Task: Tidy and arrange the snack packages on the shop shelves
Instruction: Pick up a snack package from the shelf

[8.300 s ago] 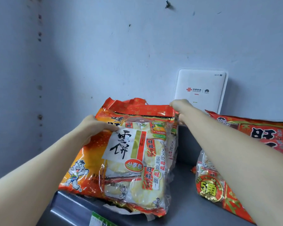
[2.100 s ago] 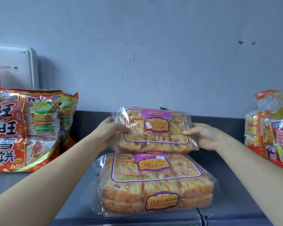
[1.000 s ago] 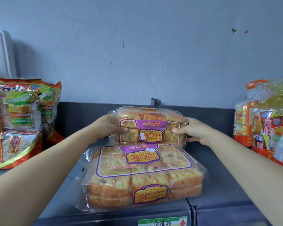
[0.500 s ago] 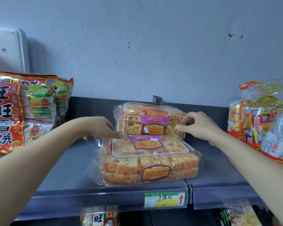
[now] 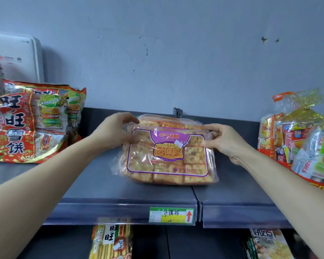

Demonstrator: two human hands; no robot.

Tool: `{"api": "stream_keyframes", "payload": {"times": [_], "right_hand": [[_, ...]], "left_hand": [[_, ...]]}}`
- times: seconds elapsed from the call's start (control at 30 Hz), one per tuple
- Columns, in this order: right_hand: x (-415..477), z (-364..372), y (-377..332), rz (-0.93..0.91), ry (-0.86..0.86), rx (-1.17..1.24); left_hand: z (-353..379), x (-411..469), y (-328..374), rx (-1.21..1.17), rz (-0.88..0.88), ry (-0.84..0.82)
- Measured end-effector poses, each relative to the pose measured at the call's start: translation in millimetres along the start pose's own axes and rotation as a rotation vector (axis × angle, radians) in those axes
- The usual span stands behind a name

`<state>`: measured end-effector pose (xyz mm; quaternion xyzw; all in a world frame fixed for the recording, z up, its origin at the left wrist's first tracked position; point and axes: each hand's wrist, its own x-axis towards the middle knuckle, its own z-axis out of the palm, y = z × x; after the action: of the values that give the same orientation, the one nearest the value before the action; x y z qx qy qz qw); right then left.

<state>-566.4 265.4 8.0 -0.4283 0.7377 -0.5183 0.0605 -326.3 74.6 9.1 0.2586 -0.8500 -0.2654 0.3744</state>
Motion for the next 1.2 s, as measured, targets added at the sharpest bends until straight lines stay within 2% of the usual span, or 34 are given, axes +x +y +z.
{"api": "stream_keyframes", "payload": {"times": [0.1, 0.2, 0.33, 0.5, 0.63, 0.73, 0.8, 0.93, 1.03, 1.2], "right_hand": [[2, -2, 11, -0.169, 0.084, -0.181], [7, 0, 20, -0.231, 0.078, -0.309], [12, -1, 16, -0.304, 0.124, -0.362], [15, -3, 16, -0.340, 0.098, -0.443], [27, -2, 0, -0.301, -0.134, -0.606], [40, 1, -14, -0.254, -0.285, -0.684], [47, 1, -18, -0.225, -0.328, -0.678], [58, -5, -12, -0.216, -0.289, -0.625], [60, -7, -4, -0.244, -0.278, -0.573], [57, -7, 1, -0.288, -0.313, -0.616]], "left_hand": [[24, -1, -1, 0.130, 0.105, 0.168], [41, -1, -3, 0.194, 0.049, 0.174], [44, -1, 7, 0.260, 0.033, 0.228], [42, 0, 14, 0.466, -0.047, 0.140], [39, 15, 25, 0.725, -0.057, -0.071], [30, 32, 26, 0.633, -0.114, -0.236], [26, 41, 27, 0.522, -0.154, -0.298], [29, 49, 28, 0.404, -0.134, -0.248], [33, 50, 25, 0.440, -0.113, -0.221], [31, 46, 26, 0.497, -0.107, -0.275]]}}
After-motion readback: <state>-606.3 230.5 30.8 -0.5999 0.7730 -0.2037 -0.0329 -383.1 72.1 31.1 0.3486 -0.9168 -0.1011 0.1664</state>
